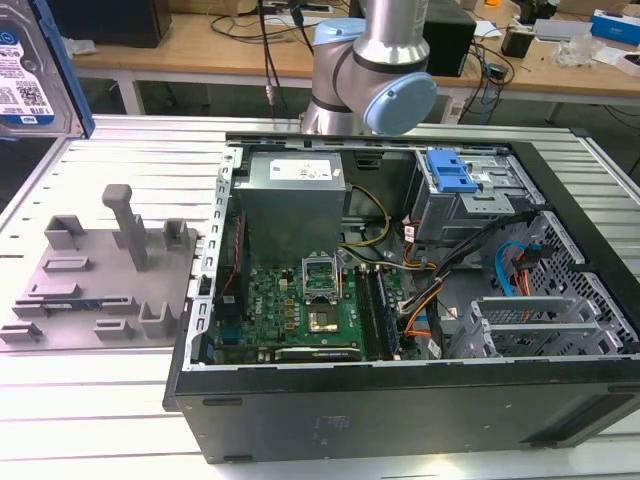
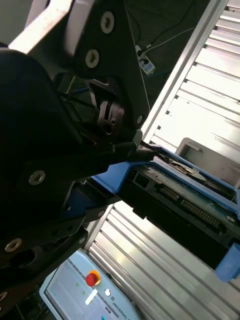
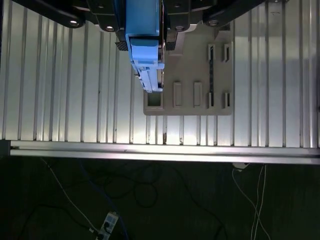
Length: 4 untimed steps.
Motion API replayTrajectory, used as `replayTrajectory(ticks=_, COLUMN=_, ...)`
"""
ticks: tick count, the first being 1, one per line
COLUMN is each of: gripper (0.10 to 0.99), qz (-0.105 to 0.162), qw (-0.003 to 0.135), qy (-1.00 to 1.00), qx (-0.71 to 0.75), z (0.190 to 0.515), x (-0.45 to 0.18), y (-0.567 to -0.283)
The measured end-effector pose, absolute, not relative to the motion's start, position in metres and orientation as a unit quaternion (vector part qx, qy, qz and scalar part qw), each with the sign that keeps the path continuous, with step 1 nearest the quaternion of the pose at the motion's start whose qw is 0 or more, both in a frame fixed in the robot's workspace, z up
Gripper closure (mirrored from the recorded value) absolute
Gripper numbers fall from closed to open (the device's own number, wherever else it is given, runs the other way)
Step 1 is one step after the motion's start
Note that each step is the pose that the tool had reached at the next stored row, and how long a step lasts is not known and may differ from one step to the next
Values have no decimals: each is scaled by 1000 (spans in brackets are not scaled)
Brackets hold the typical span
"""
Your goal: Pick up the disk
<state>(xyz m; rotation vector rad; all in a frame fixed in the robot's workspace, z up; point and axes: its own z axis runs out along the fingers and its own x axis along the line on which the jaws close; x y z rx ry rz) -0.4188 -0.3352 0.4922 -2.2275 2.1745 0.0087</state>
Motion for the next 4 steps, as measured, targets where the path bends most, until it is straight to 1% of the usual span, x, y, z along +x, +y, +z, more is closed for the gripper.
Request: replayTrajectory(ticks=4, gripper=718, qz=3, qw=14, qy=698, qx=-716, z=492, x=-419, y=-336)
